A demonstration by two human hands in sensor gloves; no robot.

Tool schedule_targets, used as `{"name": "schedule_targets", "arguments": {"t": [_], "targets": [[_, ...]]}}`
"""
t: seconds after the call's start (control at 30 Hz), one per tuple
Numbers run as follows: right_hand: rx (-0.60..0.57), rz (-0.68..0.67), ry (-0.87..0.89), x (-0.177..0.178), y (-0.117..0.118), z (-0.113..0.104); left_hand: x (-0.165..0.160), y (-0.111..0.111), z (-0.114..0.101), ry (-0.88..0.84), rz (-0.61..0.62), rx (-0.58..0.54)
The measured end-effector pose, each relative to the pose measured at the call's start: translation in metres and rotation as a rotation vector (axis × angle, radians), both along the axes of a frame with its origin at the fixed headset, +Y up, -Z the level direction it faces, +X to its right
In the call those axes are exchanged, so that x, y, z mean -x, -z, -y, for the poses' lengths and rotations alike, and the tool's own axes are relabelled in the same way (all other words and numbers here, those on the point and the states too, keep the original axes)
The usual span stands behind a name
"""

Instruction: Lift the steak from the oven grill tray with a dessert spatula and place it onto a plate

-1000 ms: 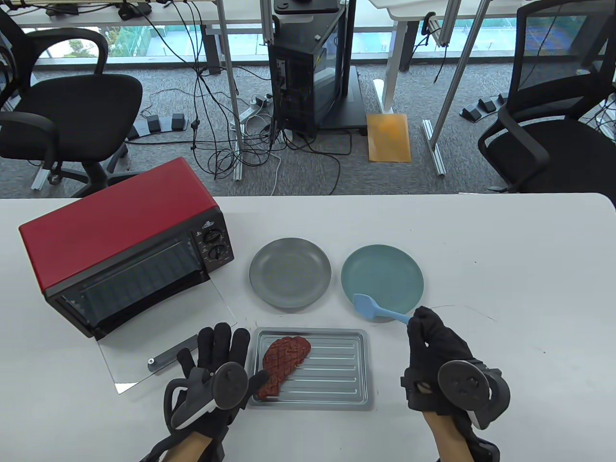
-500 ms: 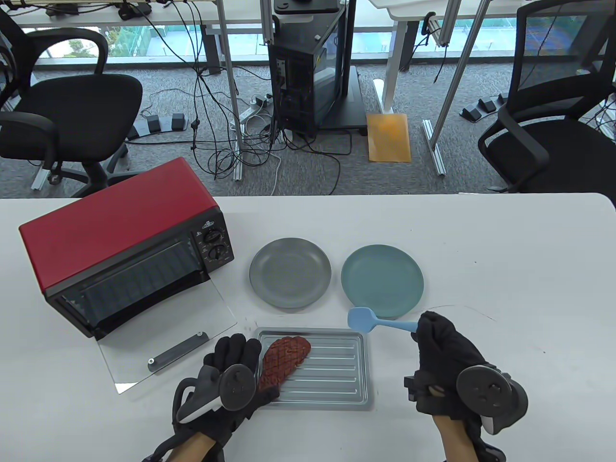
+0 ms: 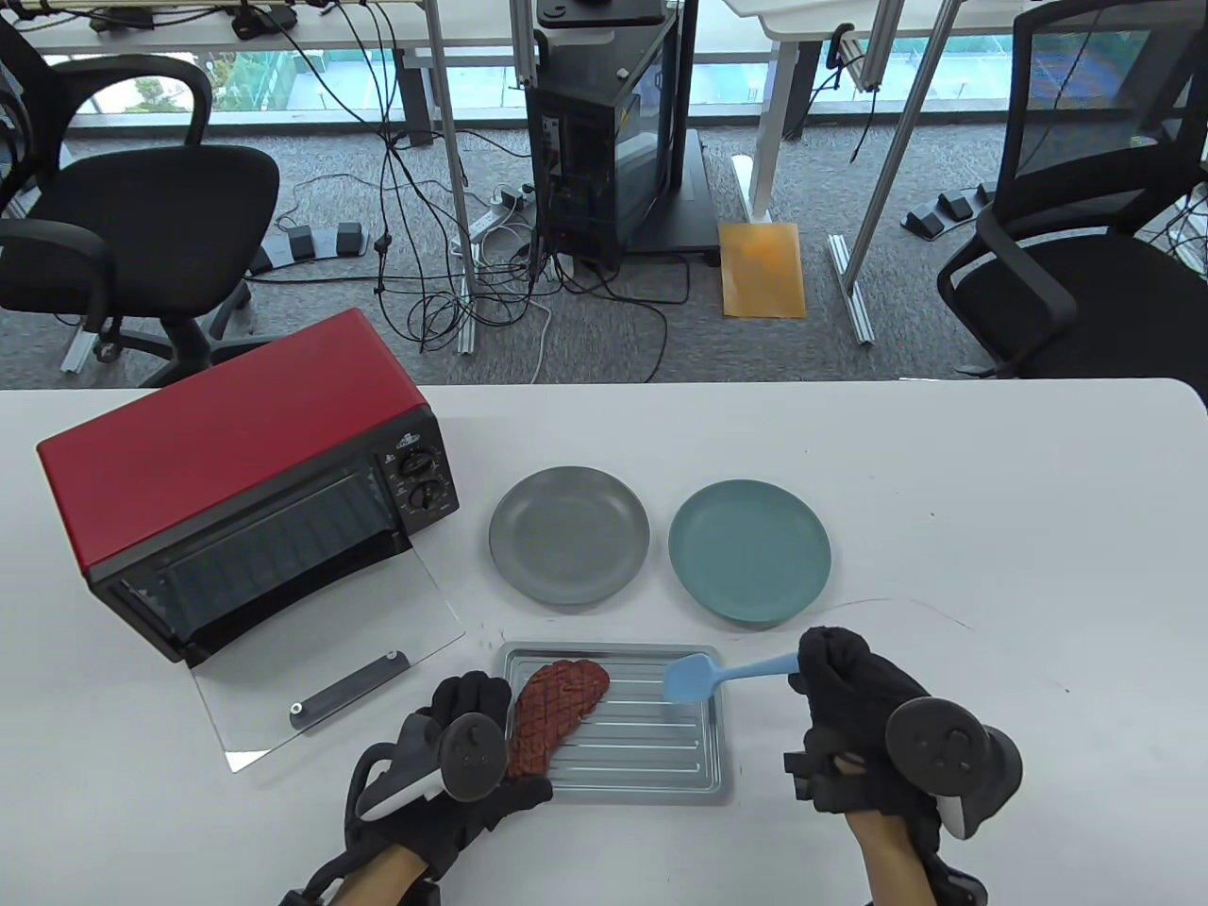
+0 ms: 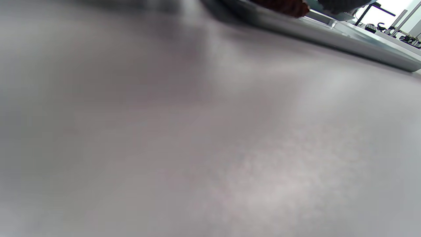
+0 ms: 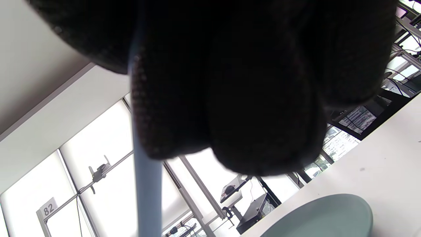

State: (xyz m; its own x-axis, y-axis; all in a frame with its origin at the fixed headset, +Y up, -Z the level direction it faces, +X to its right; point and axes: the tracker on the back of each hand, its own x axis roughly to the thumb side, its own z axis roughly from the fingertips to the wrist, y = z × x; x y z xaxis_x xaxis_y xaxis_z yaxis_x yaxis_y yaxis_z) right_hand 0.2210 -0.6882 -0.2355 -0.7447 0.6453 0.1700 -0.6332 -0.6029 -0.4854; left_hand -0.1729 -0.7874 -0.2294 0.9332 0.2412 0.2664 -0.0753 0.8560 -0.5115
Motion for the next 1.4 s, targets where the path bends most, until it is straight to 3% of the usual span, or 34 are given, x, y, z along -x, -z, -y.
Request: {"name": "schedule_targets", "arguments": {"t": [0.5, 0.9, 1.4], "targets": [[0.145, -0.05, 0.029, -0.001, 0.01, 0.017, -0.002, 0.001, 0.006, 0.016, 0.0, 0.022], [0.356, -0.04, 0.089, -0.012, 0.013, 0.026, -0.002, 0.002, 0.008, 0.015, 0.006, 0.04], [0.388, -0.087, -0.015, 0.011, 0.017, 0.038, -0.001, 0.003, 0.011, 0.006, 0.014, 0.056]]}}
